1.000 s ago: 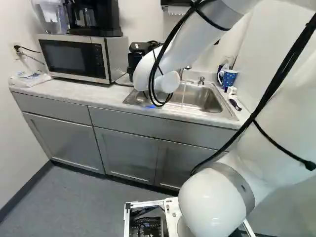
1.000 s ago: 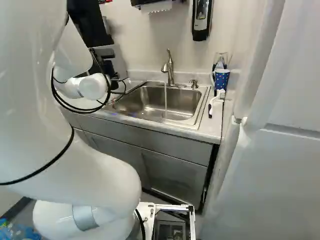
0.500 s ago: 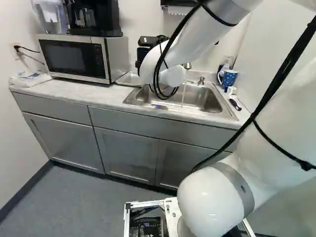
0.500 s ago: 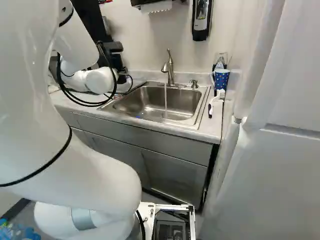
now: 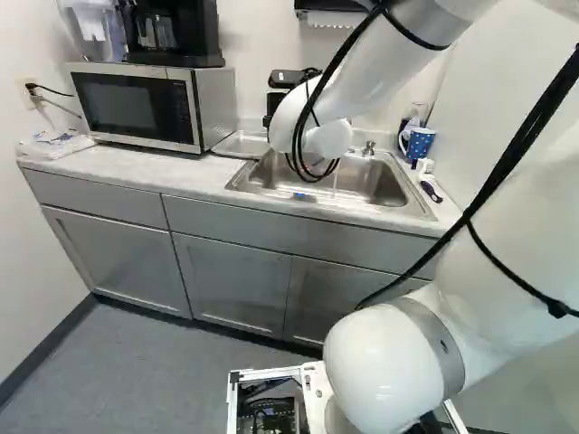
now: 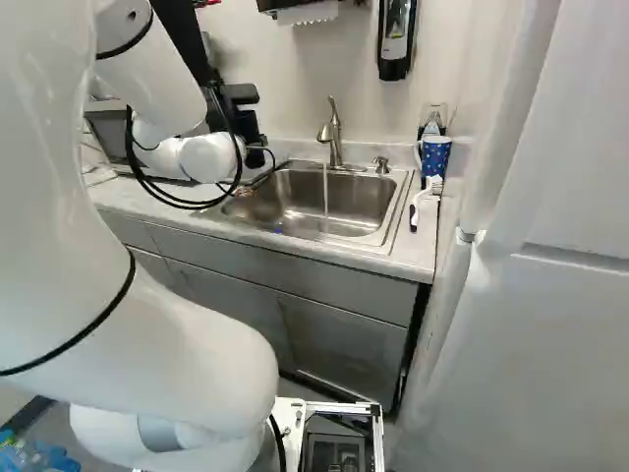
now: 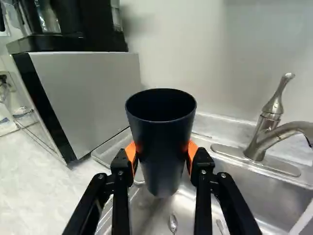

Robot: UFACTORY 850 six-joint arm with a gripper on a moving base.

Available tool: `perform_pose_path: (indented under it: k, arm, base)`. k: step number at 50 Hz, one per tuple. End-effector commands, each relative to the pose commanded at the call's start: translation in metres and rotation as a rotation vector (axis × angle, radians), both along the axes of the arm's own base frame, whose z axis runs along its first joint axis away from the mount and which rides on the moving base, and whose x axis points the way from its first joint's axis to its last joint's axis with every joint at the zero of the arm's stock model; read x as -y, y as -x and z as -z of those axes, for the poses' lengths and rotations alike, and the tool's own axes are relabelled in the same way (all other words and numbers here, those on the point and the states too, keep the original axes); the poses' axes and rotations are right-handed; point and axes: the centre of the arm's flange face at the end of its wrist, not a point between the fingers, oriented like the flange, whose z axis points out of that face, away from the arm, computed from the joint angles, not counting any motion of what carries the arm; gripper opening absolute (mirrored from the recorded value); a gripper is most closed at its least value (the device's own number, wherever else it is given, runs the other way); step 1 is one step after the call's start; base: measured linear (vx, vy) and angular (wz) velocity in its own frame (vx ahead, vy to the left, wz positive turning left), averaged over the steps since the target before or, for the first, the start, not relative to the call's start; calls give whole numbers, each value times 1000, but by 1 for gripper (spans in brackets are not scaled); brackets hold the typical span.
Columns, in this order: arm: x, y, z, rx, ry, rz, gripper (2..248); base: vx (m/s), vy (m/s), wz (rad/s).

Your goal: Rinse the cup and place it in the tray

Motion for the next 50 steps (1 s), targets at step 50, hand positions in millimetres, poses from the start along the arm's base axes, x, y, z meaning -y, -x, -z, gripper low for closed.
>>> perform_pose_path:
  k: [50]
  arm:
    - [48, -9, 40, 6, -1, 113, 120]
  base:
    - [0, 0, 0]
